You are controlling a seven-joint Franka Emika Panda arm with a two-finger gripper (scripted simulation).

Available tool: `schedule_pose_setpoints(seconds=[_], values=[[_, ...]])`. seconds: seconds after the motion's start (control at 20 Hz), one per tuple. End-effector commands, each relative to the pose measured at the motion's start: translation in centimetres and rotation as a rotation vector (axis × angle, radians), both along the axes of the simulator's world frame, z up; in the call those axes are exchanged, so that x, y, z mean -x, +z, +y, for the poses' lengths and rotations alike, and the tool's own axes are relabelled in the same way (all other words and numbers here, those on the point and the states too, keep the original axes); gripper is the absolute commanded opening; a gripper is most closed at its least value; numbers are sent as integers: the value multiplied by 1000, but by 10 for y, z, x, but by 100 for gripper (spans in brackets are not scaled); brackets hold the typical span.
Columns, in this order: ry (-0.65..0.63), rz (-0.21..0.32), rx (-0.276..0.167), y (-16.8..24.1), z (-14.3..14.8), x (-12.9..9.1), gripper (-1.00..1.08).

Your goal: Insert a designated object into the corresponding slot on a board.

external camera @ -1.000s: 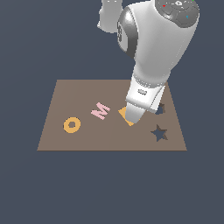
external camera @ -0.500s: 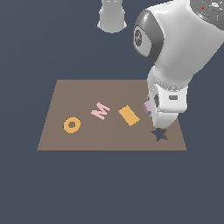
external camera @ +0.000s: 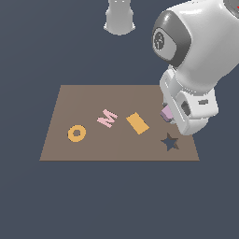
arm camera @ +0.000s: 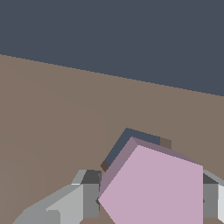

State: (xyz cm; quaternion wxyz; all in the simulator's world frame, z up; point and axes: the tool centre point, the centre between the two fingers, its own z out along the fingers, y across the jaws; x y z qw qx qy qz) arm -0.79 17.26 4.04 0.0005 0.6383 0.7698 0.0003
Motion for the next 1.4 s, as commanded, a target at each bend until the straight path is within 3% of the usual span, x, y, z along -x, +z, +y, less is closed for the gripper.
schedule_pose_setpoints(seconds=[0.0, 0.85, 0.9, 1.35], values=[[32, 0, 0, 0, 4, 1, -100], [38, 0, 1, -10, 4, 2, -100], [38, 0, 1, -10, 4, 2, 100], [38, 0, 1, -10, 4, 2, 100]])
